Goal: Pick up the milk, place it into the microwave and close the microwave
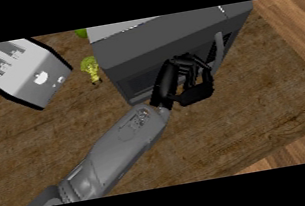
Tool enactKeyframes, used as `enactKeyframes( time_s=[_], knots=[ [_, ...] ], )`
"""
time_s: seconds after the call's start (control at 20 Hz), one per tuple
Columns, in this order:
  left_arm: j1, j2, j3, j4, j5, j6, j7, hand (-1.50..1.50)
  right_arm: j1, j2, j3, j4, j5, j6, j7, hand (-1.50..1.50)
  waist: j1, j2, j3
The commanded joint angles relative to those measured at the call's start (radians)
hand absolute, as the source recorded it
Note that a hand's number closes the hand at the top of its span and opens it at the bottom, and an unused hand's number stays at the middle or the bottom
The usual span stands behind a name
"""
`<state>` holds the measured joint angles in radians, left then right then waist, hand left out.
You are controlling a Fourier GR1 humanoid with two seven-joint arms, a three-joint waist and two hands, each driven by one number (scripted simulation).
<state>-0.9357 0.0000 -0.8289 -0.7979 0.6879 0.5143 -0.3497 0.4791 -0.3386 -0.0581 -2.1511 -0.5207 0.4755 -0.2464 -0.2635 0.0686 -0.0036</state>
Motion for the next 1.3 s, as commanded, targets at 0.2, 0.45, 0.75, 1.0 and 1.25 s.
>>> enactKeyframes(
  time_s=[0.2, 0.45, 0.75, 1.0, 1.25],
  knots=[
    [-0.050, 0.000, 0.057, 0.066, 0.119, -0.019, -0.015, 1.50, -0.019, -0.009, 0.005, -0.027, -0.045, 0.004, 0.019, -1.50, -0.028, 0.010, 0.001],
    [-0.035, 0.000, 0.051, 0.089, 0.131, 0.037, -0.069, 1.50, -0.022, -0.037, -0.007, -0.032, -0.070, 0.020, 0.035, -1.50, -0.035, 0.016, 0.002],
    [-0.041, 0.000, 0.064, 0.099, 0.160, 0.050, -0.133, 1.50, -0.035, -0.053, 0.005, -0.061, -0.094, 0.042, 0.042, -1.50, -0.029, 0.018, 0.002],
    [-0.046, 0.000, 0.043, 0.103, 0.177, 0.063, -0.168, 1.50, -0.041, -0.063, 0.019, -0.074, -0.120, 0.050, 0.057, -1.50, -0.037, 0.022, 0.002],
    [-0.045, 0.000, 0.043, 0.112, 0.204, 0.065, -0.190, 1.50, -0.038, -0.089, 0.013, -0.091, -0.134, 0.064, 0.071, -1.50, -0.047, 0.022, 0.001]
  ],
)
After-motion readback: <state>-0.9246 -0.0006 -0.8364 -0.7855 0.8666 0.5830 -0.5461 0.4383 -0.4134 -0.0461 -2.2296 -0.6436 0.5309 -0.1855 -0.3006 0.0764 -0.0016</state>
